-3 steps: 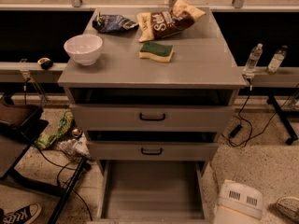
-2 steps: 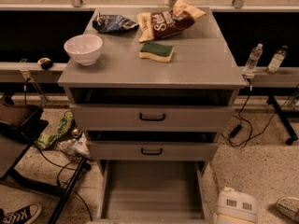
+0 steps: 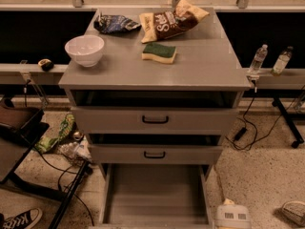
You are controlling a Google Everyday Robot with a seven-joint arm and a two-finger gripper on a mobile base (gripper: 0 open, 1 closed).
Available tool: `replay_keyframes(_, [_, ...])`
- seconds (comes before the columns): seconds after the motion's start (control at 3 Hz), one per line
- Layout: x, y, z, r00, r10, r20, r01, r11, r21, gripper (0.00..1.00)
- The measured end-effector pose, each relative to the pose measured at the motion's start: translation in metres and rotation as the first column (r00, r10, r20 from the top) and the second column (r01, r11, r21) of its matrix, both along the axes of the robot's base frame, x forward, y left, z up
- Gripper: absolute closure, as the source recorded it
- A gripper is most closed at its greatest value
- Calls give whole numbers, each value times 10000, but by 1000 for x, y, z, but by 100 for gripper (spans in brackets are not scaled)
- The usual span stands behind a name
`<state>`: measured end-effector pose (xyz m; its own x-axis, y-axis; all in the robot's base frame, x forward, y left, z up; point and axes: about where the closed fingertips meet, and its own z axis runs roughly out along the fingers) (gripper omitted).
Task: Close bottom drawer
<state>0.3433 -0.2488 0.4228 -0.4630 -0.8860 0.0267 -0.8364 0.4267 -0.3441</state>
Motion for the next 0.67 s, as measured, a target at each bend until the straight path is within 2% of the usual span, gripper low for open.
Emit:
replay_keyframes(0.33, [0, 0, 3, 9999, 110, 4, -110, 9999, -60, 0])
replay_keyframes(0.67, [10, 6, -19, 9998, 122, -168, -128, 9993, -357, 0])
